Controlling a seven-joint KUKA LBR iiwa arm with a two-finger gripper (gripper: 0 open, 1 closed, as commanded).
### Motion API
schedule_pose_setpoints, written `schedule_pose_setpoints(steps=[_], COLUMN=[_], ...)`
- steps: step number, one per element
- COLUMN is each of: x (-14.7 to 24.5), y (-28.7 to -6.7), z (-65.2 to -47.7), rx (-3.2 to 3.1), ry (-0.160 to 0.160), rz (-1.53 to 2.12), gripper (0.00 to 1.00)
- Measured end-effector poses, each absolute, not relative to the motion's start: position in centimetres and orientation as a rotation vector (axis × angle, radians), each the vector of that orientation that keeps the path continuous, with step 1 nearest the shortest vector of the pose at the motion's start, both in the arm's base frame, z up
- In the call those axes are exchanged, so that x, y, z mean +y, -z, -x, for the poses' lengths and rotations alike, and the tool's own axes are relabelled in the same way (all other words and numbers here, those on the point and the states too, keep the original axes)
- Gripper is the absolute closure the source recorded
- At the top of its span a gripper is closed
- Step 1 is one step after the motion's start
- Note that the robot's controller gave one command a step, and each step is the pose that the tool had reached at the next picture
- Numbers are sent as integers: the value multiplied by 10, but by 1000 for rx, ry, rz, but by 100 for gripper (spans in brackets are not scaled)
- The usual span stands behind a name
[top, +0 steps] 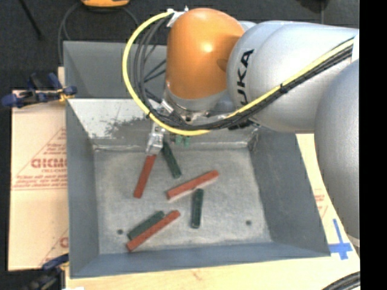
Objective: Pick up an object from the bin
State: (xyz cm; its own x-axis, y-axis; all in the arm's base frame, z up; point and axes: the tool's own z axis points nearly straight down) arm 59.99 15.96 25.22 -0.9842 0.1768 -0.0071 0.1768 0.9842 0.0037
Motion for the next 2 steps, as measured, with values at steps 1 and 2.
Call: schedule_pose_setpoints(steps=[1, 2], x=[168, 172], y=[-197, -163], z=[-613, -608], rx=[3112, 3141], ry=[-6, 3], rz=[-281, -25], gripper=[100, 100])
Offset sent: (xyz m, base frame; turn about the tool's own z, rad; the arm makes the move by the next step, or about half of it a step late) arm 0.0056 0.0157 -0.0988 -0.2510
